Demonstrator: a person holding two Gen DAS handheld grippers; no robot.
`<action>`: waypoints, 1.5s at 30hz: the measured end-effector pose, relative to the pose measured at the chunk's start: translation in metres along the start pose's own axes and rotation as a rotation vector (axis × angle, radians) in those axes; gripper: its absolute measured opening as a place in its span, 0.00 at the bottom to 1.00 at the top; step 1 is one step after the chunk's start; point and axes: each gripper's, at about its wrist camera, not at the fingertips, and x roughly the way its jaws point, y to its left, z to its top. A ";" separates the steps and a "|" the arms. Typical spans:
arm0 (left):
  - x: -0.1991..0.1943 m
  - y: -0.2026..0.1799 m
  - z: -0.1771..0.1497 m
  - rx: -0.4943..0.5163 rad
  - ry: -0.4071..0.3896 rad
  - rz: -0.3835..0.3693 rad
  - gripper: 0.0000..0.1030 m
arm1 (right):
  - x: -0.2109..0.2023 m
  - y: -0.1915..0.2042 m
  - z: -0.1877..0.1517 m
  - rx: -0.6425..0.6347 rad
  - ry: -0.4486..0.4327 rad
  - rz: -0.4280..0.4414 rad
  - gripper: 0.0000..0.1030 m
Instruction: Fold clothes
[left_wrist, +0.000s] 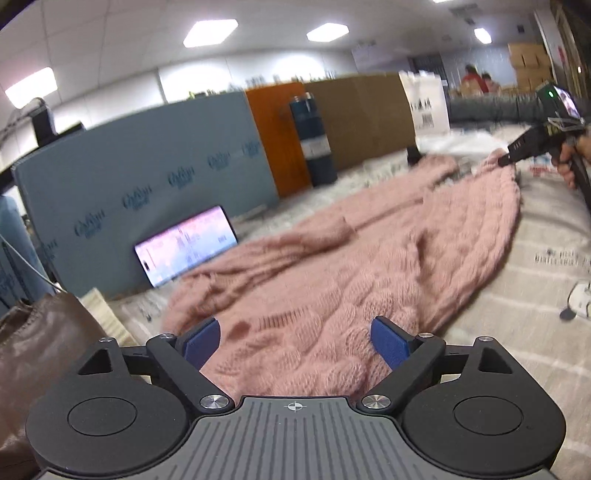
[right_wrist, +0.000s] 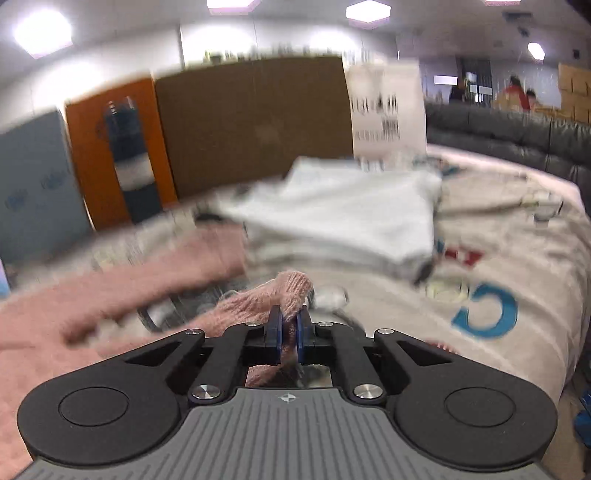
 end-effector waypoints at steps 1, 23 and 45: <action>0.002 -0.002 0.000 0.011 0.014 0.006 0.90 | 0.005 0.000 -0.002 -0.018 0.012 -0.010 0.07; -0.040 0.009 -0.008 0.064 -0.065 0.144 0.93 | -0.021 0.214 -0.021 -0.253 0.219 0.763 0.64; -0.033 0.001 -0.010 0.117 -0.078 0.126 0.93 | -0.066 0.203 -0.063 -0.532 -0.005 0.546 0.63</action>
